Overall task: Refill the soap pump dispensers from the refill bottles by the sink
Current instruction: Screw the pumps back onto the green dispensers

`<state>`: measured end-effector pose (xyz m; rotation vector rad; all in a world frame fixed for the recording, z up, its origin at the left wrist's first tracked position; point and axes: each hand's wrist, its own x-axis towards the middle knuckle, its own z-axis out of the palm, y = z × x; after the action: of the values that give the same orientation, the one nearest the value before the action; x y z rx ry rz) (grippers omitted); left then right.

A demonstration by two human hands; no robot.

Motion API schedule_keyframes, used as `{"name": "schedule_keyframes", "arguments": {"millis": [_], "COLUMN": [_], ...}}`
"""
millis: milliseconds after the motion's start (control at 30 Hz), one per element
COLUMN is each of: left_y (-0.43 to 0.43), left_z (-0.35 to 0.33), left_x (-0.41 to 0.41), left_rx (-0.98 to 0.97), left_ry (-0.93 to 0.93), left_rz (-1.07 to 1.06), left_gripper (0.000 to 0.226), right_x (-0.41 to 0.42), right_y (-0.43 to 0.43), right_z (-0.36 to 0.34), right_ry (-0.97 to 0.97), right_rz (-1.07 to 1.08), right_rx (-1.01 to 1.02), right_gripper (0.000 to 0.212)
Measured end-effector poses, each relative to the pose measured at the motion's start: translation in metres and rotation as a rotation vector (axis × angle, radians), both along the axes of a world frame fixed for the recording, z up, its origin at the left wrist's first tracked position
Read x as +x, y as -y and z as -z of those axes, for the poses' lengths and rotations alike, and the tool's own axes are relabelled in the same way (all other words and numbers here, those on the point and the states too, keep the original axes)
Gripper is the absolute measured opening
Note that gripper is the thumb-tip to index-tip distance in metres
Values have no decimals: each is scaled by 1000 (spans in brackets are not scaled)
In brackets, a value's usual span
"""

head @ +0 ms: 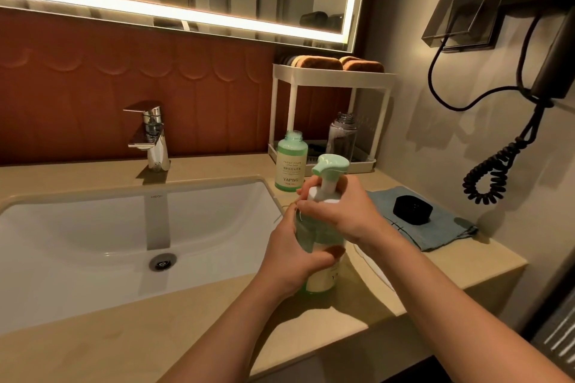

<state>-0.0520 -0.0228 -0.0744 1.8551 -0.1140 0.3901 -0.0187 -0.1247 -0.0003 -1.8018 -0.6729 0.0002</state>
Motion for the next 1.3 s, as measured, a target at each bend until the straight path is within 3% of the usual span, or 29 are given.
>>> {"name": "schedule_keyframes", "arguments": {"millis": [233,267,367,467,567,700,767,867,967,1067,1300], "left_y": [14,15,15,6,0,1,2,2,1,-1,-4], "left_z": [-5,-7,-10,-7,-7,-13,-15,-15,-13,-8,3], "left_x": [-9,-9,-4,6,18,32,41,57,71,81,93], "left_rx": [23,26,19,9,86,157,158,114,121,130,162], "left_ry": [98,101,68,-5,-68,-111,-98,-91,-91,-74,-30], "left_rz": [-157,-167,-110,-6,27,45,46,57,46,31,-5], "left_gripper": [73,72,77,83,81,75,74,79,81,82,80], "right_x": [-5,-1,7,21,35,49,66,92,120,139,149], "right_y": [-17,-19,-17,-3,9,25,39,56,64,61,33], "right_z": [11,14,13,1,-10,-18,-15,-4,12,28,41], "right_ry": [95,101,158,179,150,-180,-243,-242,-135,45,374], "right_rz": [328,390,471,284,56,-148,-183,-64,110,257,213], "right_rx": [-10,-56,-279,-436,-465,-320,-308,-291,-320,-517,-904], "right_gripper": [16,23,70,57,50,53,56,41,30,33,35]}}
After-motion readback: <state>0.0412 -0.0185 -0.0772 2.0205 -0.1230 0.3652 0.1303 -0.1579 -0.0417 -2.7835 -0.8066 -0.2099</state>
